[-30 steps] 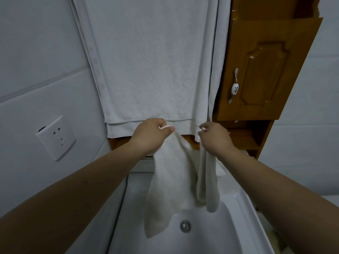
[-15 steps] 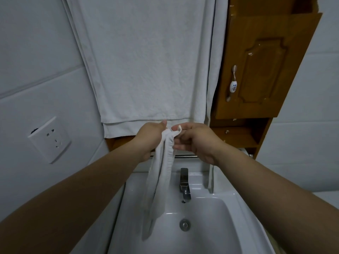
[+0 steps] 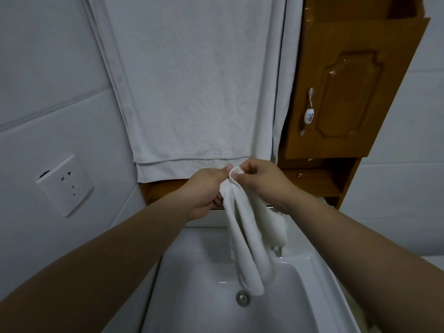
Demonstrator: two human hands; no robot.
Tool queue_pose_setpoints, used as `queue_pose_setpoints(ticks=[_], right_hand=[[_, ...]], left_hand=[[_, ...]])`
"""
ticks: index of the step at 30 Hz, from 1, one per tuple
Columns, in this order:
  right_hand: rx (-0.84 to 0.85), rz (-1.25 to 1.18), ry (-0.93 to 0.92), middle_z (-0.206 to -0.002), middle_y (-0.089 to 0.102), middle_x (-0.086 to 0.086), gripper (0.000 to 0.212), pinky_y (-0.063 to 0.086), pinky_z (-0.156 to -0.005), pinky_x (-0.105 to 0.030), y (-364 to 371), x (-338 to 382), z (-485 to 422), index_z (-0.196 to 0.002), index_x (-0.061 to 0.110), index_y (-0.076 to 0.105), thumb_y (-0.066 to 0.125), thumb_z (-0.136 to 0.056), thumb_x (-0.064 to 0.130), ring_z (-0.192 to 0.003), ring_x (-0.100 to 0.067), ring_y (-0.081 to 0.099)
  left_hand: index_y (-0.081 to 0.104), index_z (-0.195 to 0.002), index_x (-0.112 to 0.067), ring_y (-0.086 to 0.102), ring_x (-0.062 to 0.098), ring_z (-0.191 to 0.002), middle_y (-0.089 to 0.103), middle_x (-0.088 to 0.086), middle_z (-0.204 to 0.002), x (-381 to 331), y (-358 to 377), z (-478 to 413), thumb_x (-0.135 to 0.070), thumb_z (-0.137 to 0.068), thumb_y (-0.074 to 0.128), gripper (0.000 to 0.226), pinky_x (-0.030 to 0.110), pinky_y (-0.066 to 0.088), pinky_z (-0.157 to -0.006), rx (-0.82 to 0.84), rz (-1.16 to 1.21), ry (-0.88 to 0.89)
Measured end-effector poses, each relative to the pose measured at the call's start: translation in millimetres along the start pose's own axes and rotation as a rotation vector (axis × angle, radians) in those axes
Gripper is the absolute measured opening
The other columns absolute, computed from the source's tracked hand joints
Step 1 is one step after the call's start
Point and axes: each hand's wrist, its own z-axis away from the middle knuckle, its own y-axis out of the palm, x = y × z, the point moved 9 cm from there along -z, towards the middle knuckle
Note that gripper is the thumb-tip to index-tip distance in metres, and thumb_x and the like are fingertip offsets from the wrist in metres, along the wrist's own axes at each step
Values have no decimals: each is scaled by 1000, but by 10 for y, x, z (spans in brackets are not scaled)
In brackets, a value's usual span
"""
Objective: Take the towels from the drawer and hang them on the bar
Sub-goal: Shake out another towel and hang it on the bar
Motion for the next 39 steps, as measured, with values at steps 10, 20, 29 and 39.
queue_pose_setpoints(ticks=[10,20,29,39], right_hand=[[-267,261,-165,-79,66,7,17,45,-60,-25,-174,137,98,-93,24,60,64,-94,41,-72,-5,61],[-366,-11,-188,-88,69,1,15,50,-67,-24,-401,81,71,-95,19,65,65,-95,34,-79,-11,63],[-299,81,-154,-81,68,9,8,47,-66,-22,-343,67,78,-84,22,69,73,-89,28,-77,-3,62],[-8,-25,-217,-86,76,-3,11,56,-81,-38,-108,315,86,-93,16,79,79,-83,21,-87,-24,70]], left_hand=[[69,-103,-4,51,11,-63,59,6,-76,-10,139,-10,-26,-100,55,26,25,46,-65,113,211,64],[74,-92,-2,48,19,-75,63,9,-80,-58,-104,-59,-13,-95,61,17,30,45,-75,-11,275,196],[77,-102,-23,67,0,-85,75,-13,-92,-292,-313,99,-28,-98,59,19,12,50,-73,-335,-303,444],[77,-109,-20,67,-3,-91,75,-12,-97,-505,-160,274,-25,-95,64,20,16,51,-81,-337,-446,650]])
